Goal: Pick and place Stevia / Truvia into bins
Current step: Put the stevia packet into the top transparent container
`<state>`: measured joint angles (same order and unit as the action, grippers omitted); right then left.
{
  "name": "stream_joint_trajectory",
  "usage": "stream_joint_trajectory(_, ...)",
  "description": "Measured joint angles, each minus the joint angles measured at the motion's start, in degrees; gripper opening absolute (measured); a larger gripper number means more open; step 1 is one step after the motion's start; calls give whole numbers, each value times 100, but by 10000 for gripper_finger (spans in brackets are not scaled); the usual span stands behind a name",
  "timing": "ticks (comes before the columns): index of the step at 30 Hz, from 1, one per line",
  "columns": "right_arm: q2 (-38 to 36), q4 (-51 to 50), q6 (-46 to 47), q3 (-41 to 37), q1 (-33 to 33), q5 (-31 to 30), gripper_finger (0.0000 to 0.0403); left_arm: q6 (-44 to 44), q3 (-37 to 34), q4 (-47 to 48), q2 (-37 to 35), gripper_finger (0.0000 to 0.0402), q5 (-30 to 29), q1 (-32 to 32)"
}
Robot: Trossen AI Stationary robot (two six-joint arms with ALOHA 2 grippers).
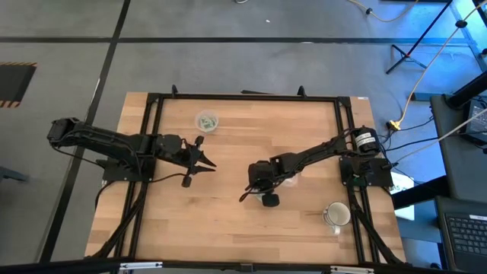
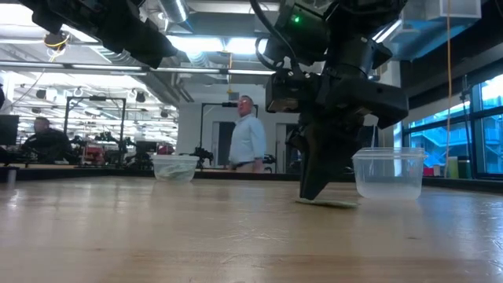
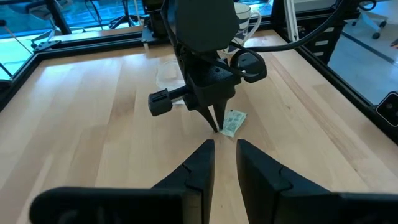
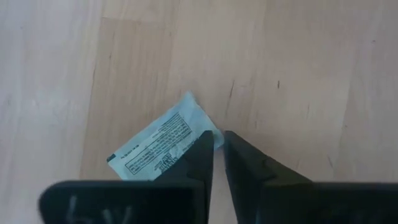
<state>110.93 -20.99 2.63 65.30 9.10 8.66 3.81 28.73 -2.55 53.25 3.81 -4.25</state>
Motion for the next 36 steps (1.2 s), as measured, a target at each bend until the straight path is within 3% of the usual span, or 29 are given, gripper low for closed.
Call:
stream_joint_trajectory(6, 2, -6, -13, 0, 1, -54, 5, 0, 0, 2, 0, 61, 0, 0)
stream_joint_trajectory(17, 24, -413, -54, 306, 14, -124, 2, 0, 0, 20, 0, 61, 2, 0)
stream_joint_trajectory(23, 17, -1371, -418, 1059, 16, -179, 1, -277, 0, -27, 0, 61, 4, 0)
stream_joint_trajectory(29, 11, -2743, -889, 2198, -1, -1288, 1, -110, -4, 8, 139, 61, 170, 0)
stream_joint_trajectory(36, 4, -3235, -1288, 3733, -116, -1849, 0, -332, -4, -840, 647, 66, -236, 85)
